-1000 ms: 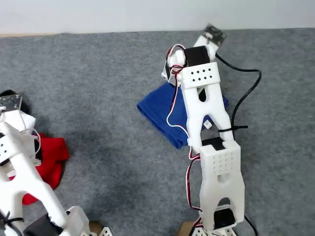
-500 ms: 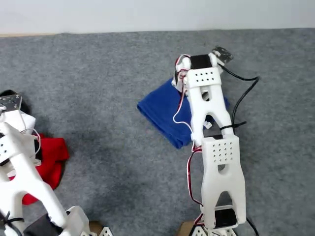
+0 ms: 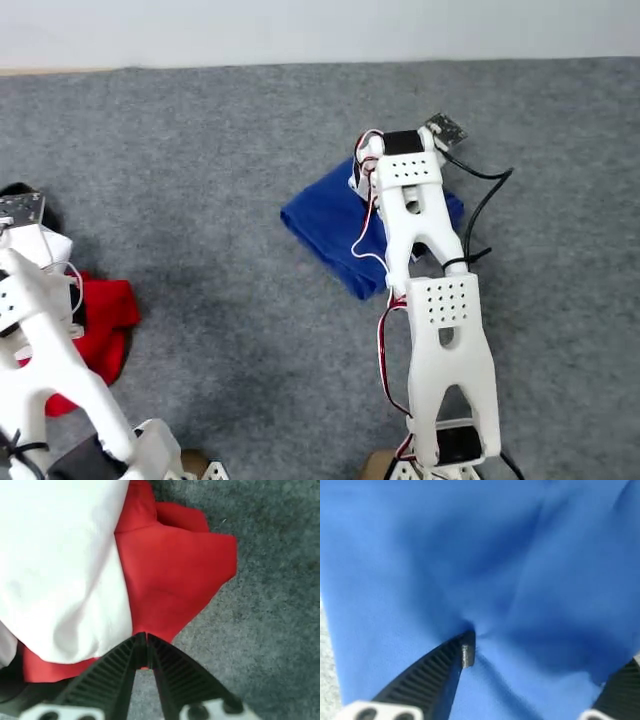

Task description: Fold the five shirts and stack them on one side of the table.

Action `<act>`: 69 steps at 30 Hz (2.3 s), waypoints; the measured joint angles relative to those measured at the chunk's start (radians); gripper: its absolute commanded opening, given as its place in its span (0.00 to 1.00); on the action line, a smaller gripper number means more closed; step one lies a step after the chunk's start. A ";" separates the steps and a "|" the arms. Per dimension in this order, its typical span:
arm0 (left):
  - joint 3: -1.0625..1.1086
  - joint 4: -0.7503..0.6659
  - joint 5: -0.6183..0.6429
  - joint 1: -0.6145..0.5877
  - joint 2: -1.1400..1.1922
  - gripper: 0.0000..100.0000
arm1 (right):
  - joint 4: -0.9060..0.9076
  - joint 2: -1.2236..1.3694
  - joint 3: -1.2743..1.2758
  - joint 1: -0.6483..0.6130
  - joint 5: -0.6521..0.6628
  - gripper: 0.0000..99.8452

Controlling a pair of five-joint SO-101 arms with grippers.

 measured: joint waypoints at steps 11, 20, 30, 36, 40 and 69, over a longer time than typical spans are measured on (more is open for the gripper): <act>0.000 0.005 0.000 0.000 0.000 0.01 | 0.017 -0.002 -0.002 0.057 0.083 0.01; 0.000 0.014 0.000 0.000 0.000 0.01 | 0.229 0.028 -0.215 0.150 0.368 0.01; 0.000 0.038 0.000 0.000 0.000 0.01 | 0.232 0.028 -0.233 0.397 0.773 0.01; 0.000 0.044 0.000 0.000 0.000 0.01 | 0.232 -0.037 -0.233 0.555 0.971 0.01; 0.000 0.048 0.000 0.000 0.000 0.01 | 0.232 -0.074 -0.233 0.641 1.066 0.01; 0.000 0.048 0.000 0.000 0.000 0.01 | 0.235 -0.175 -0.261 0.868 1.163 0.33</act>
